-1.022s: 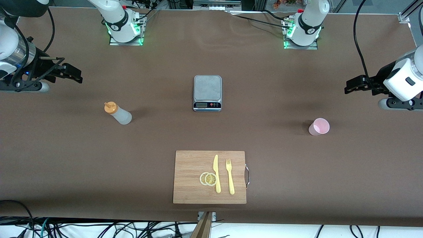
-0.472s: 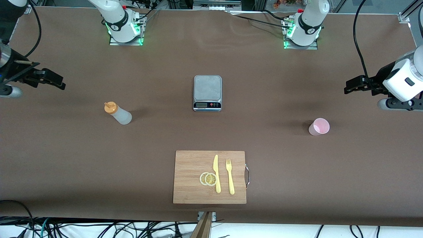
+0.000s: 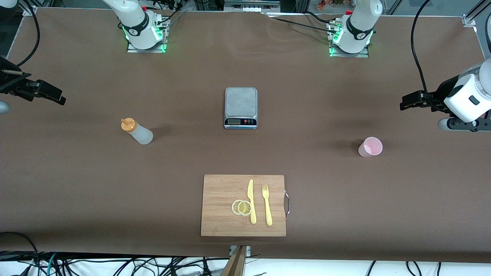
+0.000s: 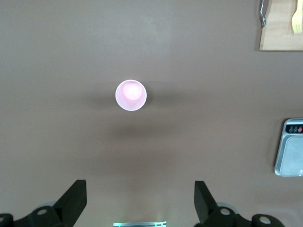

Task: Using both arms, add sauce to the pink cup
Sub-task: 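Reach the left gripper down to the pink cup and grasp it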

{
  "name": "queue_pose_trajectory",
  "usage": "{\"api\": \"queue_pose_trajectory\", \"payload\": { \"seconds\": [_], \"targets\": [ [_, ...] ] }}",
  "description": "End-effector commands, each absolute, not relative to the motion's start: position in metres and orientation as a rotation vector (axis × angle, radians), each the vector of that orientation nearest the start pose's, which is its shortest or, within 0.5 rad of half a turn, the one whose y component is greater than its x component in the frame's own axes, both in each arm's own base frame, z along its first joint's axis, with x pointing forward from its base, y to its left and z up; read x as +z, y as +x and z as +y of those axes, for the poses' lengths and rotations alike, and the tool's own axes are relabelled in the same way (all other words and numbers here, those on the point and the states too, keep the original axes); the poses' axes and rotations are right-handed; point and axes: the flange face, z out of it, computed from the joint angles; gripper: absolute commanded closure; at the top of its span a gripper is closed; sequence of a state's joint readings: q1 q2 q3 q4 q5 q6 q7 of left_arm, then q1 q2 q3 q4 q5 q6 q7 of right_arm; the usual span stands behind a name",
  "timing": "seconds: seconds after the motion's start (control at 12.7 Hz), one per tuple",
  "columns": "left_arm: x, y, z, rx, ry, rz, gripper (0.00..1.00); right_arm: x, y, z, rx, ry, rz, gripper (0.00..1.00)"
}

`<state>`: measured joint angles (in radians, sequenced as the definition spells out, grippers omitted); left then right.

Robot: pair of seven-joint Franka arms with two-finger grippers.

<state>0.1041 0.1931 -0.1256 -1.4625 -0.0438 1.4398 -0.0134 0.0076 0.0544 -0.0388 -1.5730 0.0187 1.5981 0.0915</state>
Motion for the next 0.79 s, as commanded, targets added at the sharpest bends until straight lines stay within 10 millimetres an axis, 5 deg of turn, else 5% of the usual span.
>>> {"api": "queue_pose_trajectory", "payload": {
  "seconds": [0.0,0.39,0.71],
  "targets": [
    [0.510,0.594,0.004,0.417,-3.176,0.154,0.00,0.603,0.572,-0.010,0.049,-3.124,0.197,0.00],
    [0.425,0.602,0.045,0.415,-3.183,0.065,0.00,0.603,0.572,-0.012,0.049,-3.123,0.200,0.00],
    [0.351,0.608,0.053,0.327,-3.190,0.033,0.00,0.603,0.572,-0.013,0.051,-3.121,0.204,0.00]
  ]
}}
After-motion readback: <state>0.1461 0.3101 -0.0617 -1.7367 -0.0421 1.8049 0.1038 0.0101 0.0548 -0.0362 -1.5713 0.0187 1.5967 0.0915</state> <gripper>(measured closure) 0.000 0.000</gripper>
